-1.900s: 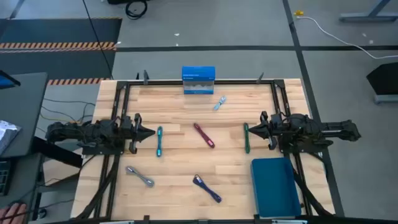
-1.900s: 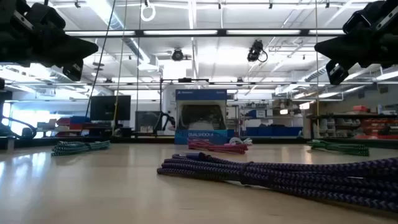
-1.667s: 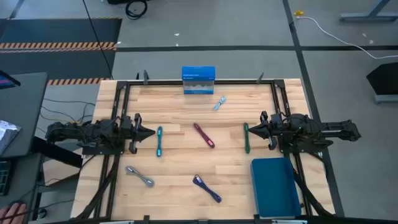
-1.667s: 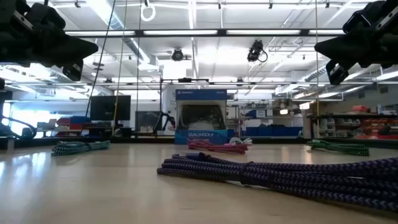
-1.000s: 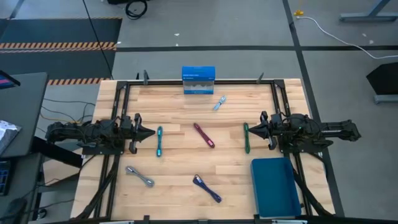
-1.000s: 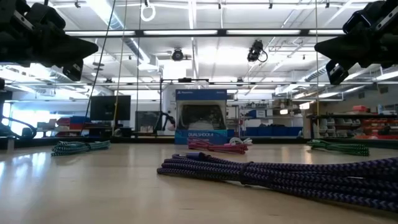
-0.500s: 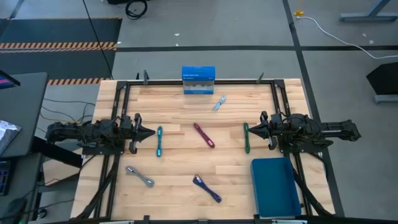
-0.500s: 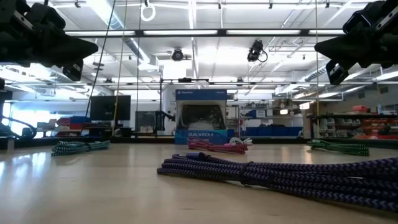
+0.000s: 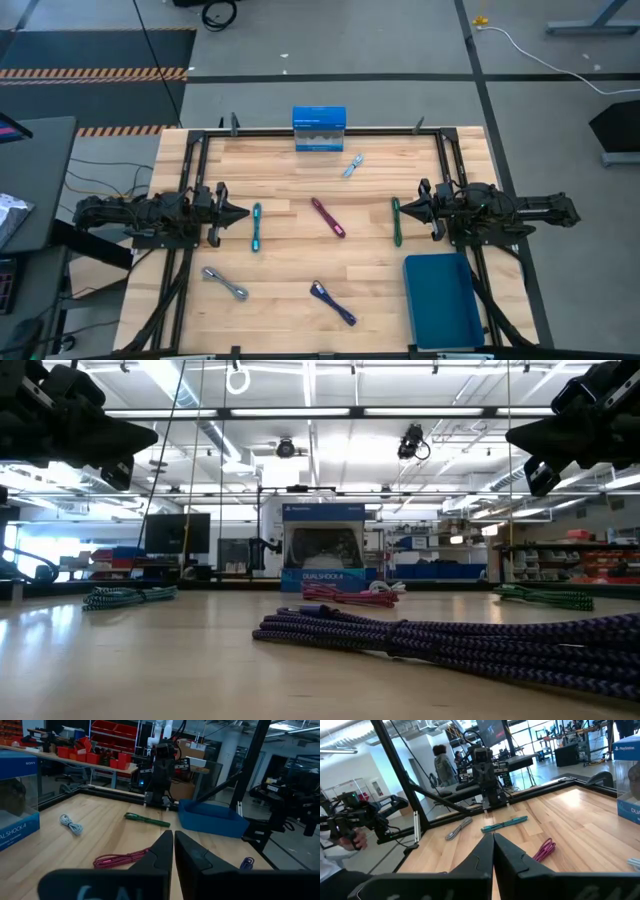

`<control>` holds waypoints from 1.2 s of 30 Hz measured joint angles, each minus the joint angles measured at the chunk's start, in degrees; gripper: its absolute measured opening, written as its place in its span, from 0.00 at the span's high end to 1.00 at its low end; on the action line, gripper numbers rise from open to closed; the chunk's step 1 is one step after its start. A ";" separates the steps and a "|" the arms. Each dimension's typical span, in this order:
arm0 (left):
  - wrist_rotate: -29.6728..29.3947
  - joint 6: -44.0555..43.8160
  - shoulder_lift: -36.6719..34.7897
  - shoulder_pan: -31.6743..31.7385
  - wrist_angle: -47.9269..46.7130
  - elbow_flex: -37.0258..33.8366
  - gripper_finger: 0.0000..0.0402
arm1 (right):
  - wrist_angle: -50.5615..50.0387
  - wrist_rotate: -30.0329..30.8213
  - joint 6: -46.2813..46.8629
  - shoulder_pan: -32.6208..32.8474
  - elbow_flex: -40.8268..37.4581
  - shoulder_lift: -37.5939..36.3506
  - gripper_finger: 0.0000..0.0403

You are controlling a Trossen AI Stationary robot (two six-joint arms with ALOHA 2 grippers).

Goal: Pick and place USB-C Cables

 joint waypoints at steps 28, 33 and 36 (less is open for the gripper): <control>-5.84 -21.59 1.58 0.06 -6.51 3.77 0.88 | 1.01 0.01 0.00 0.02 0.00 0.00 0.97; -11.46 -29.03 7.81 0.07 -18.37 8.90 0.71 | 3.32 2.85 -0.01 0.00 0.02 0.00 0.97; -13.71 -36.84 13.81 0.43 -25.53 10.87 0.59 | 5.63 4.84 -0.01 0.00 0.00 0.00 0.97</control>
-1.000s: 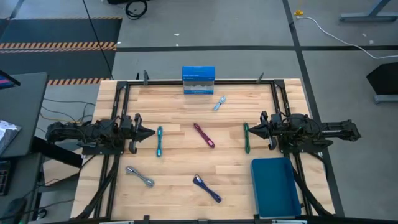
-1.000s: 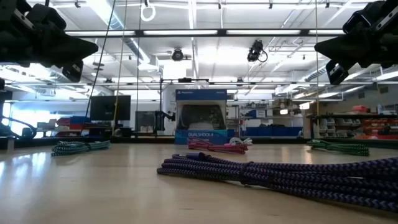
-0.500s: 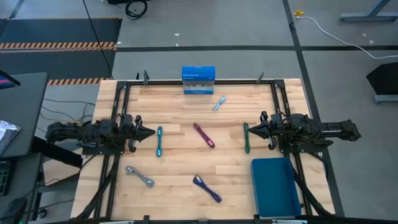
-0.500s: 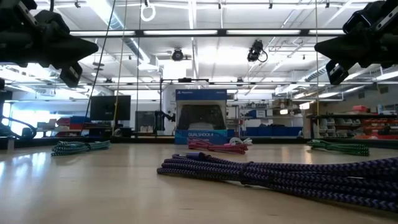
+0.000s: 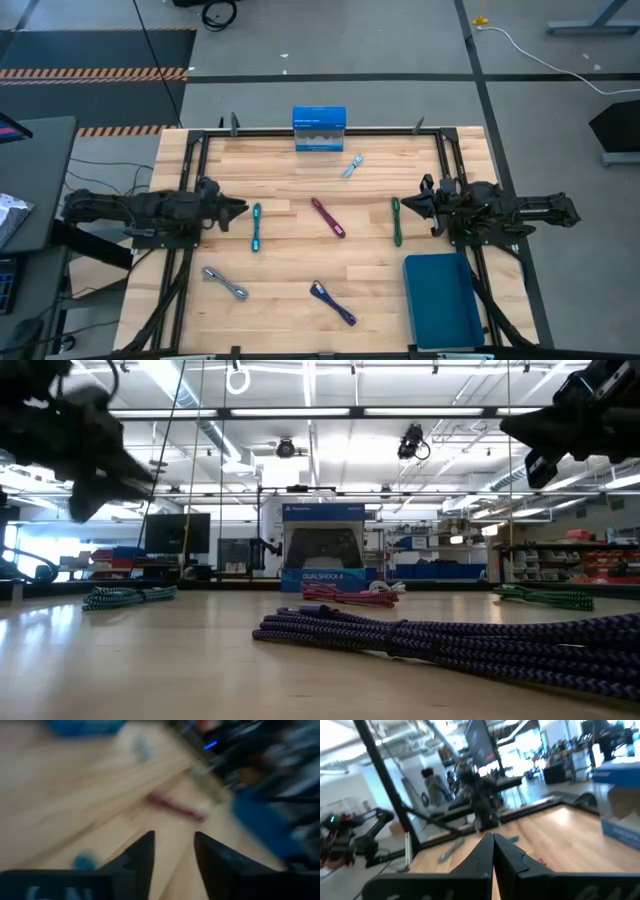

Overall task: Pick and place USB-C Cables
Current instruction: Put the blue USB cable into the blue bin

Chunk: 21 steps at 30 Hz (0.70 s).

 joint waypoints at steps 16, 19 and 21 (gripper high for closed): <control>3.26 -9.34 36.55 8.32 -1.03 14.24 0.33 | 8.20 6.28 1.15 0.00 0.02 0.00 0.97; 4.37 -9.50 44.14 9.62 -6.78 18.84 0.33 | 8.83 8.14 1.19 -0.02 0.02 0.00 0.97; 5.82 -10.24 48.87 10.19 -10.08 21.05 0.33 | 10.68 9.83 -0.98 -0.02 0.02 0.00 0.97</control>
